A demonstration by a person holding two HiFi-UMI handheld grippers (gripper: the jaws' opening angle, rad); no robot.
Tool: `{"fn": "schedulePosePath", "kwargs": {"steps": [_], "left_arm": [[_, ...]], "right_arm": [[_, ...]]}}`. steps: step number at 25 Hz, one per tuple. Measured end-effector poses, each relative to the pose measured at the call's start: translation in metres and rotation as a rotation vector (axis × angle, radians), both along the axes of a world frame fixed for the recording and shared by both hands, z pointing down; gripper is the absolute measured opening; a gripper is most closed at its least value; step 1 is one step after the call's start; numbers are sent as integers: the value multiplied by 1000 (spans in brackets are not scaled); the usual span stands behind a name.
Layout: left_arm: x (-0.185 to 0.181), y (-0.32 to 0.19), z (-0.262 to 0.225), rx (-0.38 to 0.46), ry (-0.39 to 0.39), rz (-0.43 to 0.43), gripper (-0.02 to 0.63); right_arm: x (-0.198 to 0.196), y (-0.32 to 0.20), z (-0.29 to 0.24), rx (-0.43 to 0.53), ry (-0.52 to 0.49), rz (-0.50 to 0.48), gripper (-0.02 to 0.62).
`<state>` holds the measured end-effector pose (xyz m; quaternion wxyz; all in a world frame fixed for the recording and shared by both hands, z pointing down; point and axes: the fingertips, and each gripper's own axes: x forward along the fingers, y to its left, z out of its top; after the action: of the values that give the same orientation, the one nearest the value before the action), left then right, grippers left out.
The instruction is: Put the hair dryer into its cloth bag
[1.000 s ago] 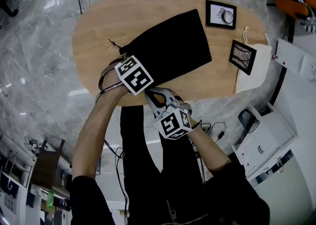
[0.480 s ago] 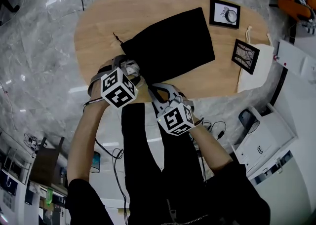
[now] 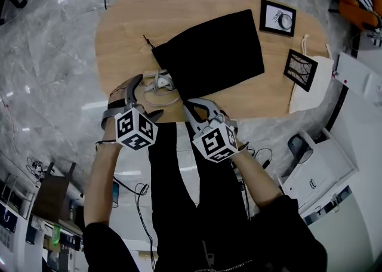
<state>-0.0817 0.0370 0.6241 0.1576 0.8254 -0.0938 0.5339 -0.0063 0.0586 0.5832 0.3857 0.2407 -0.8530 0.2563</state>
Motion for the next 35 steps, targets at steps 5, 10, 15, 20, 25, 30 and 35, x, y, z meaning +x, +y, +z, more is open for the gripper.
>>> {"fn": "schedulePosePath", "kwargs": {"steps": [5,10,15,20,25,30,35], "left_arm": [[15,-1,36,29,-12,-33,548],[16,-10,52,-1,7,-38,546],[13,-22,58,88,-24,-39,451],[12,-21,54,112,-25,-71,300],[2,-12,37,93,4,-58,270],[-13,-9,14,60,-11,-20,270],[-28,-10,-10,25,-17,34,273]], "right_arm": [[-1,-1,0,6,7,-6,25],[2,-2,2,9,17,0,25],[4,-5,4,9,26,15,25],[7,-9,4,16,37,15,25],[14,-12,0,37,63,7,25],[27,-14,1,57,122,9,25],[28,-11,3,65,156,-12,25]]}}
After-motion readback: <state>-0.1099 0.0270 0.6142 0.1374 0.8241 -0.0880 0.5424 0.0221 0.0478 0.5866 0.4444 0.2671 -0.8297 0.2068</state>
